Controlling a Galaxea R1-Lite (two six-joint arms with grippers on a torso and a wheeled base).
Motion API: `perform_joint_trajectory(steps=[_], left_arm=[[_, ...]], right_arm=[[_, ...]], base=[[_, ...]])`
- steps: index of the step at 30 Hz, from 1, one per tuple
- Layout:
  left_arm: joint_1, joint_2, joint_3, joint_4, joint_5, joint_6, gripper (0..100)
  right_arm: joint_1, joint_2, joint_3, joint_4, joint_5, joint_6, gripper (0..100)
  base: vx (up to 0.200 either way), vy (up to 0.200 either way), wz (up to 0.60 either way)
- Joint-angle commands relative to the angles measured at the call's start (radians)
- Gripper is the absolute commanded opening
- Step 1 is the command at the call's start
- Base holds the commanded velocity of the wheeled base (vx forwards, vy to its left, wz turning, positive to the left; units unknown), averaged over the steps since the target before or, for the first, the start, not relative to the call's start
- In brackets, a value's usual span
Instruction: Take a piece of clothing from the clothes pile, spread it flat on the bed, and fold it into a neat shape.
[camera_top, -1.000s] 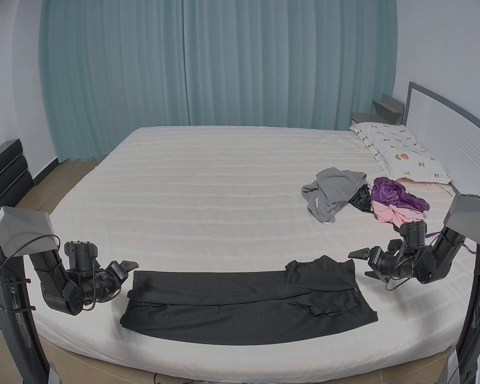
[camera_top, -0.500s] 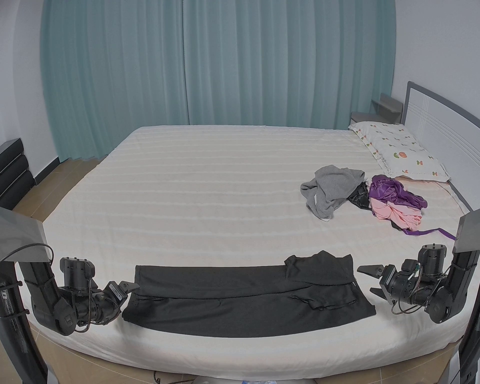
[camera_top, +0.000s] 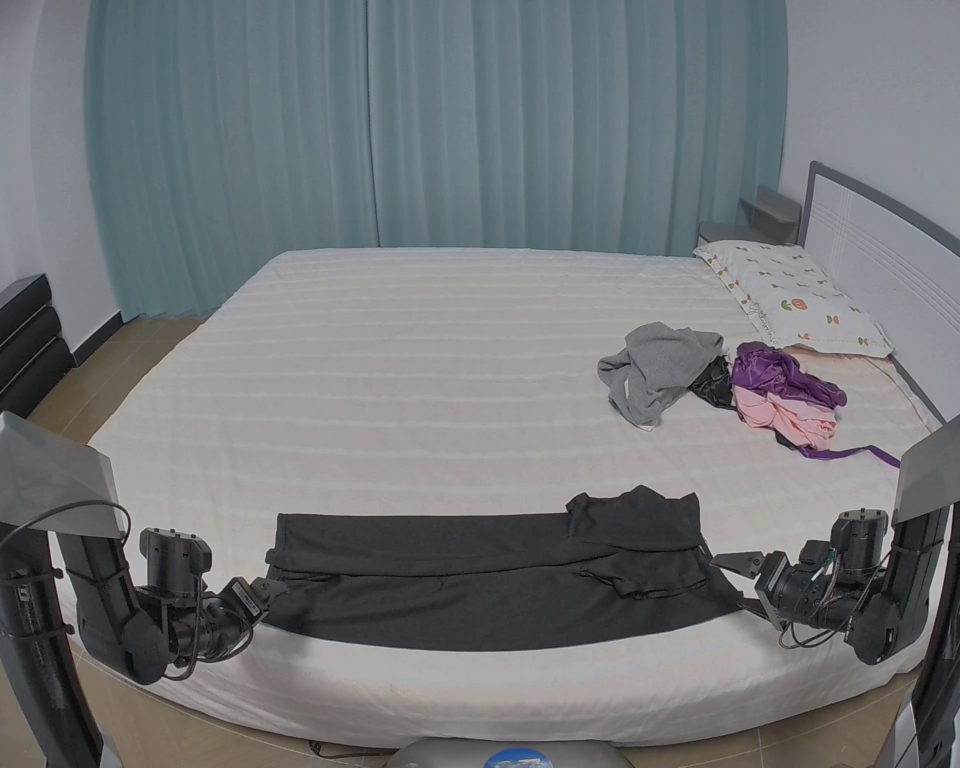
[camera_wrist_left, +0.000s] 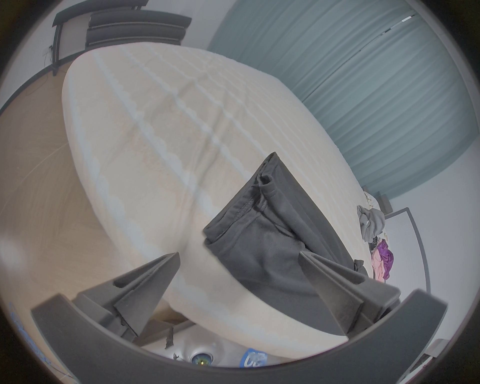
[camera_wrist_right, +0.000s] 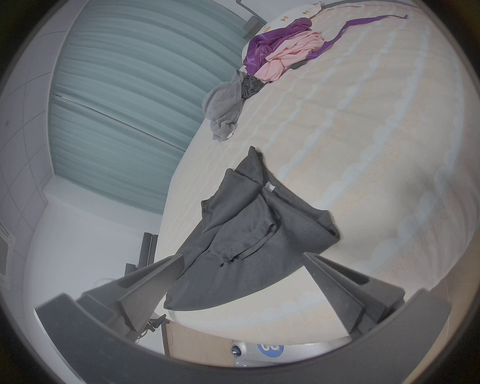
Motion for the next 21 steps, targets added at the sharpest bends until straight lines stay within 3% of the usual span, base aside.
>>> perform_joint_trajectory(steps=[1,5,6,12,16,21], left_arm=[[-0.026,0.061,-0.028,-0.019,0.023,0.0,100],[-0.061,0.128,-0.082,-0.06,0.104,0.006,100],[-0.066,0.134,-0.085,-0.06,0.119,0.016,0],[-0.064,0.14,-0.085,-0.062,0.132,0.025,0],[-0.061,0.134,-0.089,-0.077,0.135,0.005,0],[-0.058,0.131,-0.088,-0.079,0.135,-0.021,0]], right_arm=[[0.004,0.023,0.002,0.001,-0.013,-0.001,100],[0.026,0.04,0.001,-0.001,-0.048,-0.001,100],[0.033,0.04,0.001,-0.001,-0.053,-0.001,100],[0.092,0.06,-0.001,0.011,-0.15,-0.002,100],[0.148,0.11,-0.016,0.011,-0.256,-0.004,100],[0.188,0.15,-0.048,0.013,-0.305,-0.002,100]], base=[[0.0,0.0,0.0],[0.0,0.0,0.0],[0.0,0.0,0.0],[0.0,0.0,0.0],[0.0,0.0,0.0],[0.0,0.0,0.0]])
